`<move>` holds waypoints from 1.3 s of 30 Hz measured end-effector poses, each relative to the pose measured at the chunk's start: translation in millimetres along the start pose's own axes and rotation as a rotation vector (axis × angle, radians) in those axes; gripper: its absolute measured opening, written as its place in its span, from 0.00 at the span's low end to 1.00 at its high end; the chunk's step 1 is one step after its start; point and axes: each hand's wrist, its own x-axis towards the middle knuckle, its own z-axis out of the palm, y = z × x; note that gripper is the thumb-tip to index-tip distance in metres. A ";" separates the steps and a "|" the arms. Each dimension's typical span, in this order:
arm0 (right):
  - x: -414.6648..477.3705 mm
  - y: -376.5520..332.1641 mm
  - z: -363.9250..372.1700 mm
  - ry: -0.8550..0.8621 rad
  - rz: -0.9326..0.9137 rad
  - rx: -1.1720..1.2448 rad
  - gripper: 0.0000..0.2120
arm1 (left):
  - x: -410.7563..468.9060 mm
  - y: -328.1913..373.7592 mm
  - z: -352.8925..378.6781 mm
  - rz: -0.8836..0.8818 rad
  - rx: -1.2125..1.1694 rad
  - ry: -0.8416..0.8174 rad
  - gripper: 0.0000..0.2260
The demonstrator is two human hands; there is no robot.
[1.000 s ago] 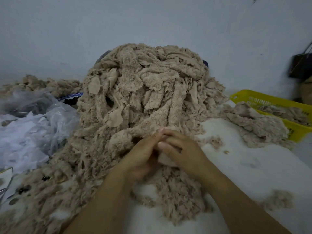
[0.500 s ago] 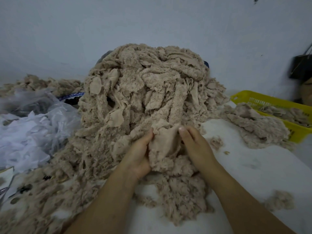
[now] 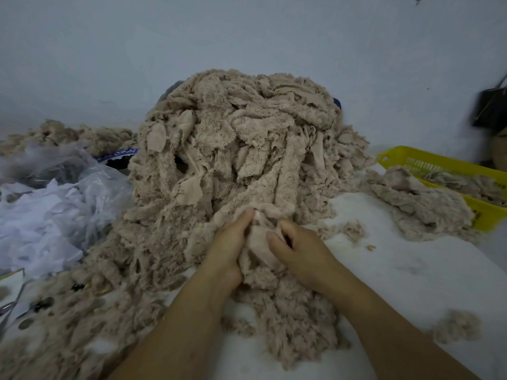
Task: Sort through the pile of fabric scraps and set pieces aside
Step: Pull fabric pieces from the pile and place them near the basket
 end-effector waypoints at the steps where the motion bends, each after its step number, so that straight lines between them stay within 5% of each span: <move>1: -0.8 0.0 -2.2 0.010 -0.001 0.016 0.19 | 4.5 3.5 -5.0 0.005 -0.156 0.030 0.15; 4: 0.0 3.6 -13.4 0.197 0.065 0.040 0.19 | 17.4 17.7 -24.4 0.104 -0.556 0.124 0.15; 7: 6.7 10.7 -26.7 0.492 0.249 0.235 0.18 | 15.8 20.5 -30.0 0.162 -0.654 0.037 0.19; 10: 9.1 14.3 -34.1 0.516 0.349 0.581 0.19 | 12.8 9.6 -16.0 0.177 -0.270 -0.090 0.35; 13: 7.2 9.9 -33.3 0.440 0.318 0.801 0.15 | 6.2 -4.7 -0.3 0.197 0.213 -0.162 0.39; 18: 9.1 6.1 -33.3 0.328 0.256 1.135 0.19 | 0.4 -23.2 3.1 0.273 0.741 -0.306 0.16; 20: 10.1 8.4 -38.2 0.345 0.245 1.277 0.17 | 0.2 -23.0 0.9 0.252 0.766 -0.243 0.03; 23: 11.9 14.3 -46.9 0.415 0.268 1.415 0.13 | 0.7 -17.5 1.7 0.181 0.506 -0.184 0.06; 28: 7.4 9.7 -32.2 0.180 0.282 0.921 0.23 | -4.4 4.7 1.6 0.101 -0.263 -0.312 0.11; 32: -1.9 -0.9 -8.7 -0.111 0.217 0.403 0.11 | -3.4 6.7 -1.5 0.146 -0.409 -0.312 0.13; 35: -1.3 -0.1 -9.8 0.038 0.244 0.327 0.03 | 0.4 8.6 -4.2 0.172 -0.439 -0.301 0.11; 39: 4.9 11.8 -23.2 0.309 0.341 0.377 0.07 | 4.8 15.5 -13.2 0.202 -0.530 -0.266 0.08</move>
